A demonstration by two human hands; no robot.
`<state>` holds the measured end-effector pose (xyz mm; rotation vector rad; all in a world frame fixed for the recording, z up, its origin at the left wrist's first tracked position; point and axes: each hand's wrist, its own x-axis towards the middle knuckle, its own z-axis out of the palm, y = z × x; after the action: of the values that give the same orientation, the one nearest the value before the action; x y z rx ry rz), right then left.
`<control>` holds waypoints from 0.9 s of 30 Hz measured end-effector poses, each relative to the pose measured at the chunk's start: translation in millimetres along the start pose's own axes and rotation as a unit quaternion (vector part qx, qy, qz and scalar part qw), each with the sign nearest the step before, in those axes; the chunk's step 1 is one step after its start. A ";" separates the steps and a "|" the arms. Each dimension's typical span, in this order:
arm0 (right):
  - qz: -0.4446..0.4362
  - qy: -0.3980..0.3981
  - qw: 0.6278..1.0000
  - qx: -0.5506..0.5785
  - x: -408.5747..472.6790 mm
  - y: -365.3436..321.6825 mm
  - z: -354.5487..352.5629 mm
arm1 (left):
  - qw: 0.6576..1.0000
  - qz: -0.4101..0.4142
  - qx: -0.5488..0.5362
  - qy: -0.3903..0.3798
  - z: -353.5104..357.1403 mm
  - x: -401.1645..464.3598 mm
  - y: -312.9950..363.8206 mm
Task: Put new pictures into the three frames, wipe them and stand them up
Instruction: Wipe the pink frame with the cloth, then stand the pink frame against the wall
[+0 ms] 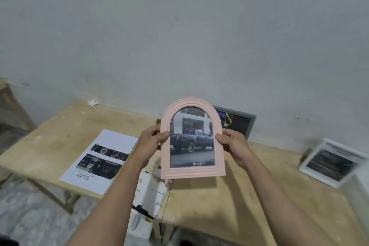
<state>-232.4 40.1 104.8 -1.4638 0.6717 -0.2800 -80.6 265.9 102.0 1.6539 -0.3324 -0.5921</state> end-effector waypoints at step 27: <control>-0.005 0.227 0.935 -0.271 67.9 87.6 -384.9 | 0.970 0.048 0.224 -0.086 427.4 126.1 -35.2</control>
<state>-418.8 -303.0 15.7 -1.9516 1.1826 -0.4759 -217.3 -149.2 8.4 2.0076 -0.7113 -0.6194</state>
